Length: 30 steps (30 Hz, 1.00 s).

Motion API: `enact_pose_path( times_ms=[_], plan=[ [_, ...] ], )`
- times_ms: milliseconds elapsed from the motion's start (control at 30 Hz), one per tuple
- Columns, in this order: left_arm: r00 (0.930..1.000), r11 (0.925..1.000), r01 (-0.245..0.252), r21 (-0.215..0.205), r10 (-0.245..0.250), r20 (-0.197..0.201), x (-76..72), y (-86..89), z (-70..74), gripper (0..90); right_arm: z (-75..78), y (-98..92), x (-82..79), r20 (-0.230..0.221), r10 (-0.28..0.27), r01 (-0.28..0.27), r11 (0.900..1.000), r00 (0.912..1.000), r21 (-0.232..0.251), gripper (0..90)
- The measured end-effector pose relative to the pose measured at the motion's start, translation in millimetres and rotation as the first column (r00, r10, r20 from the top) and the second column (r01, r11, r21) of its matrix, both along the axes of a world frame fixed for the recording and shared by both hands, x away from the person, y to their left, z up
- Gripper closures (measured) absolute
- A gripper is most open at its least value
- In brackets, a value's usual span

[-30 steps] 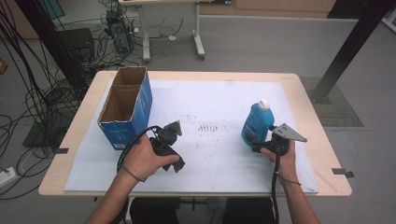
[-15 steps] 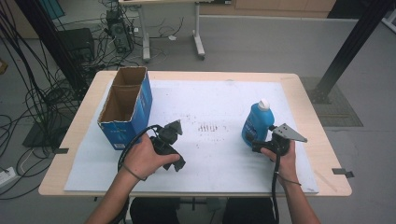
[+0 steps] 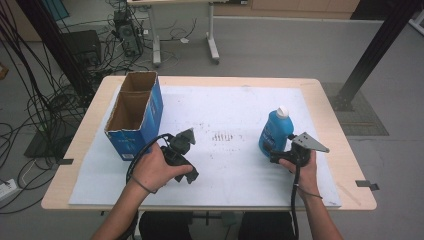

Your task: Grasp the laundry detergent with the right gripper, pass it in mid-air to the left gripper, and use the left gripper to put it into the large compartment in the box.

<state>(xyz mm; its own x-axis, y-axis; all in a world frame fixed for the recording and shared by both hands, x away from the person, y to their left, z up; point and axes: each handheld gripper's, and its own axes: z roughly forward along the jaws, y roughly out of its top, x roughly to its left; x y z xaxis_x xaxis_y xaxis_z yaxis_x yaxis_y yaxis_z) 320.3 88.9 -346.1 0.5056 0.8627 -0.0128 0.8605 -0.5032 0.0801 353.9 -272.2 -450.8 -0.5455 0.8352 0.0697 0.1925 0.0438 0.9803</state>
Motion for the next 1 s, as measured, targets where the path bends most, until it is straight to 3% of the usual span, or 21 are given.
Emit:
enact_pose_path(
  times_ms=[1000],
  plan=[
    [1.0, 1.0, 0.002, 0.001, -0.002, -0.002, -0.6, -1.1, -0.6, 9.3, -0.4, 0.1, 0.2, -0.002, -0.002, 0.002, 1.0, 1.0, 0.007, 5.1]
  ],
)
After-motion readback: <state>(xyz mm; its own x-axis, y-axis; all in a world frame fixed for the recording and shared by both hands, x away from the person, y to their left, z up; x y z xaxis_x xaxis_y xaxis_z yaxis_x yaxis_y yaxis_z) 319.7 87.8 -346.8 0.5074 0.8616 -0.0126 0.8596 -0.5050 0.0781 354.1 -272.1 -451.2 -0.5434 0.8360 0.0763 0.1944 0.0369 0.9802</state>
